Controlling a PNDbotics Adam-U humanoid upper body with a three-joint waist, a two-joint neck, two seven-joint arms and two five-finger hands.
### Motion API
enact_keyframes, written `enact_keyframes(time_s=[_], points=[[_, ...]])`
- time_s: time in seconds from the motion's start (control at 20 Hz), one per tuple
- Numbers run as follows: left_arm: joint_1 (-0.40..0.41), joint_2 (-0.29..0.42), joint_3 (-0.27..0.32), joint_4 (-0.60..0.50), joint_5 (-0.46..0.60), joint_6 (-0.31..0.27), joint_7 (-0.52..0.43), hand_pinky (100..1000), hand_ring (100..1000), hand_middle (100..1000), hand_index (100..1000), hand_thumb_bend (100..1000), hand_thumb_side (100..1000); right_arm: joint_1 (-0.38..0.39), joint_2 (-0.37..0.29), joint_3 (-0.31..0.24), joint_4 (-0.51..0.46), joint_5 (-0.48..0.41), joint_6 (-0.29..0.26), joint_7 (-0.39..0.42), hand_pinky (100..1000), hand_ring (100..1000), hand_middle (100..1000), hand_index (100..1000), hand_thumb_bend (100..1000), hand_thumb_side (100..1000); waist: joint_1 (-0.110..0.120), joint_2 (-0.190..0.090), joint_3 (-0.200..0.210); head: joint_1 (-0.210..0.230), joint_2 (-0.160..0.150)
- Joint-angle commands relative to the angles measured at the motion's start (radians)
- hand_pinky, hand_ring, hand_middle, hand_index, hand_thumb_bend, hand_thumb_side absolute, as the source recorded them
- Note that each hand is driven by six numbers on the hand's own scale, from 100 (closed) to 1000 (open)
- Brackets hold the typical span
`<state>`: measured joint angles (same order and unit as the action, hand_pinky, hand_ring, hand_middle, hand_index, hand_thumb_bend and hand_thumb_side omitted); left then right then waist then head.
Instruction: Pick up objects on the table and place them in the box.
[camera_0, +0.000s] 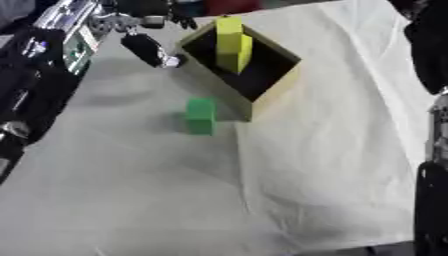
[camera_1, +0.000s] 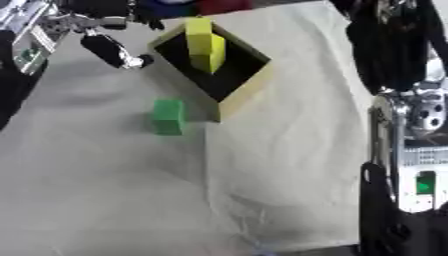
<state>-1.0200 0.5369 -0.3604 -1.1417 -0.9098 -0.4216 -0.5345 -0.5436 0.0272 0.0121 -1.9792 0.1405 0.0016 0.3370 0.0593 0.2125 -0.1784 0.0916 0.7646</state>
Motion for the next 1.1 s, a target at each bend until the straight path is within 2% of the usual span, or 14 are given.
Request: enact_keyframes(time_s=[0.05, 0.65, 1.1], points=[[0.001, 0.034, -0.015, -0.059, 0.045, 0.023, -0.008, 706, 800, 761, 921, 243, 745, -0.007, -0.015, -0.003, -0.021, 0.004, 0.003, -0.001, 789, 787, 591, 722, 100, 995, -0.003, -0.023, 0.005, -0.008, 0.005], [0.044, 0.061, -0.086, -0.19, 0.198, 0.078, -0.131, 707, 803, 762, 920, 273, 855, -0.009, -0.018, -0.002, -0.021, 0.005, 0.006, 0.001, 790, 788, 592, 722, 100, 996, -0.004, -0.017, 0.011, -0.024, 0.005], [0.067, 0.084, -0.106, -0.225, 0.24, 0.093, -0.221, 701, 804, 762, 918, 304, 889, -0.008, -0.019, -0.003, -0.021, 0.004, 0.005, 0.001, 791, 789, 593, 723, 100, 995, -0.002, -0.018, 0.011, -0.03, 0.005]])
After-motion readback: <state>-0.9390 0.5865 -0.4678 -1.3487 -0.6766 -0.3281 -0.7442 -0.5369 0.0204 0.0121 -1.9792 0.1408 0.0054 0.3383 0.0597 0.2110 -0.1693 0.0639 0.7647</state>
